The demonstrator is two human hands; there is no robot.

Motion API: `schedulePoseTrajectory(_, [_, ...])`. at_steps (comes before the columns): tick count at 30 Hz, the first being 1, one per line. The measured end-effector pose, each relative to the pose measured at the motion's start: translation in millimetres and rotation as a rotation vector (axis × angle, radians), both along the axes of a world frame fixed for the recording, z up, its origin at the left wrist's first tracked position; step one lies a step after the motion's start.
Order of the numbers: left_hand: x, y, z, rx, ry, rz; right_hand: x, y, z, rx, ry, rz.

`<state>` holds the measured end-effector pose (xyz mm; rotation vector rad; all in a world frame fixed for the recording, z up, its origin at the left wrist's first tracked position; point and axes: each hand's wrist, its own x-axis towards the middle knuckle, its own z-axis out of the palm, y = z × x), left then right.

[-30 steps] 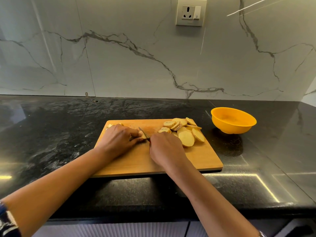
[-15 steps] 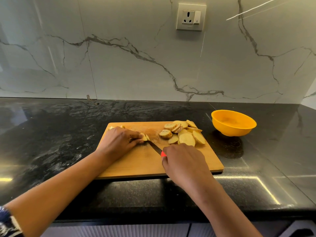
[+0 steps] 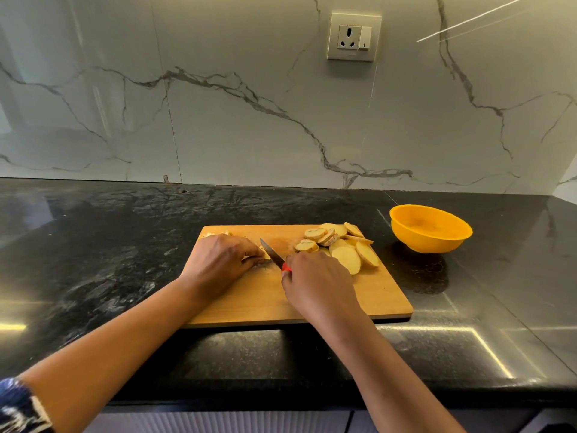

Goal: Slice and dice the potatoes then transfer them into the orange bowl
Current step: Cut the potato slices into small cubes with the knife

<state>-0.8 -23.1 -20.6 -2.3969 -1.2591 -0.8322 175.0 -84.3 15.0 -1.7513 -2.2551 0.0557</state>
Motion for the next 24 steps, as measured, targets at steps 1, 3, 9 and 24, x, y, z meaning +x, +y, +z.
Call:
schedulePoseTrajectory(1, [0.7,-0.7,0.4,0.009,0.003,-0.001,-0.7,0.2,-0.1,-0.009,0.001,-0.001])
schedulePoseTrajectory(3, [1.7,-1.1,0.4,0.025,0.005,-0.005,-2.1,1.1,0.6,-0.017,-0.003,-0.004])
schedulePoseTrajectory(9, [0.1,2.9,-2.3,0.03,-0.011,-0.031,-9.5,4.9,5.2,-0.022,-0.082,0.02])
schedulePoseTrajectory(24, [-4.1,5.9,-4.2,0.013,-0.027,-0.041,-3.1,-38.8,-1.4,-0.085,-0.222,0.074])
